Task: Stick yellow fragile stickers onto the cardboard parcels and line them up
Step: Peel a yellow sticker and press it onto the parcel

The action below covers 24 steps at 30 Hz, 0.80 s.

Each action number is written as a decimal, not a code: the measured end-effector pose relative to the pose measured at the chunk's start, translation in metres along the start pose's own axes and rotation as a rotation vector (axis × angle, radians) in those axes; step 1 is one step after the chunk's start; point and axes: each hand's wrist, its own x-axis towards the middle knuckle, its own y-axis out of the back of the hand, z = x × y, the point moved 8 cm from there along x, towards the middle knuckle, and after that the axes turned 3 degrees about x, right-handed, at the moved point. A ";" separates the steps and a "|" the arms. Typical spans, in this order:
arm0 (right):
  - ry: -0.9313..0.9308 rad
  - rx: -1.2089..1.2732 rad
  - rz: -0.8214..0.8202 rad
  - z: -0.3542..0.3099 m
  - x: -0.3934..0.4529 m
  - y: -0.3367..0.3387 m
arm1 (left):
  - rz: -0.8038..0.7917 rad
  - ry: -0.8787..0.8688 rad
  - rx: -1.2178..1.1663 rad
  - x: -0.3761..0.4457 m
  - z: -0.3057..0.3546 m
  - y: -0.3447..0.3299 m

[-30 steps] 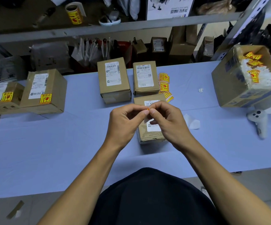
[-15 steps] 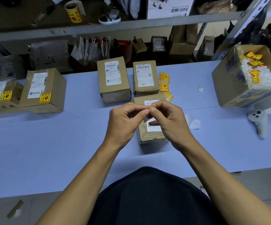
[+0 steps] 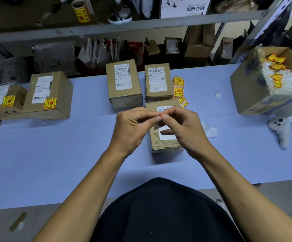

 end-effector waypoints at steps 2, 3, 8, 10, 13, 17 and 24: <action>-0.007 0.006 -0.004 0.000 -0.001 0.000 | -0.004 -0.024 0.031 0.000 0.002 0.001; -0.008 0.003 -0.006 0.000 -0.001 0.000 | -0.007 -0.048 0.060 0.000 0.004 0.001; -0.008 -0.007 0.016 0.000 -0.001 0.002 | -0.014 -0.178 0.194 0.000 0.017 0.001; 0.000 -0.016 0.034 0.000 -0.001 0.002 | -0.013 -0.199 0.218 0.000 0.019 0.000; 0.028 -0.031 0.077 0.000 -0.001 0.002 | -0.008 -0.192 0.198 -0.001 0.019 -0.002; 0.083 -0.078 0.133 -0.001 0.001 0.003 | -0.006 -0.080 0.071 -0.003 0.013 -0.005; 0.125 -0.162 0.105 -0.003 -0.001 0.000 | -0.004 0.181 -0.209 -0.005 -0.007 -0.015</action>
